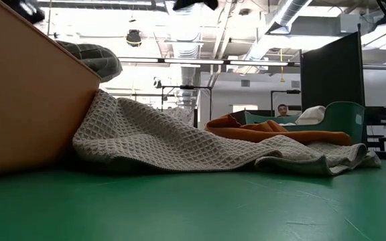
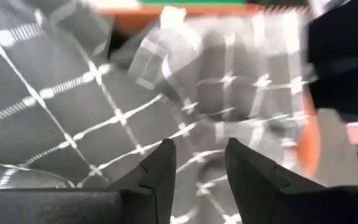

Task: Sort towels by color in basket
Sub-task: Put the gray patterned towel into the orange bin

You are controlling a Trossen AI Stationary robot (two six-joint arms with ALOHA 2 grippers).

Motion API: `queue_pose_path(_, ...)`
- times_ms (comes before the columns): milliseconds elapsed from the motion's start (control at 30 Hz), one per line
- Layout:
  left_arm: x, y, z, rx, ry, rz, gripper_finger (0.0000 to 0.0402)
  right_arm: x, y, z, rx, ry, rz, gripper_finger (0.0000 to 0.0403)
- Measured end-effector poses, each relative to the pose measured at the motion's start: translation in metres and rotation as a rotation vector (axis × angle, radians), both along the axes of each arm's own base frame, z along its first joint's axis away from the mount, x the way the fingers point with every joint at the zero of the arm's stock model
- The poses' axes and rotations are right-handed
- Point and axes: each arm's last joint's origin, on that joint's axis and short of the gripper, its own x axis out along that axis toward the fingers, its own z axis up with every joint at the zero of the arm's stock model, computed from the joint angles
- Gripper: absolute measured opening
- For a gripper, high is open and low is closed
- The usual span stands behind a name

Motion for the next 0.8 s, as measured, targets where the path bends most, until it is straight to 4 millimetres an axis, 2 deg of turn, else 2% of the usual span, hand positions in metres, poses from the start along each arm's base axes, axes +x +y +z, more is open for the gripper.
queue_pose_path(167, -0.005, 0.003, 0.03, -0.037, -0.101, 0.008, 0.0129, -0.006, -0.006, -0.006, 0.005, 0.08, -0.014, 0.0227)
queue_pose_path(300, 0.002, 0.002, 0.023, 0.047, -0.067, 0.064, 0.0129, -0.008, -0.006, -0.003, 0.021, 0.084, -0.028, 0.0255)
queue_pose_path(400, 0.009, 0.0, 0.004, 0.174, 0.031, 0.075, 0.0129, -0.01, -0.002, 0.002, 0.009, 0.075, -0.008, 0.0264)
queue_pose_path(500, 0.018, -0.006, -0.024, 0.233, 0.079, 0.036, 0.0129, -0.01, 0.0, 0.003, 0.005, 0.069, 0.001, 0.0265)
queue_pose_path(667, 0.03, -0.014, -0.072, 0.199, 0.118, 0.032, 0.0129, -0.008, 0.006, 0.002, 0.003, 0.066, 0.015, 0.0265)
queue_pose_path(800, 0.03, -0.014, -0.097, 0.135, 0.133, 0.06, 0.0129, -0.008, 0.016, 0.003, 0.005, 0.062, 0.037, 0.0265)
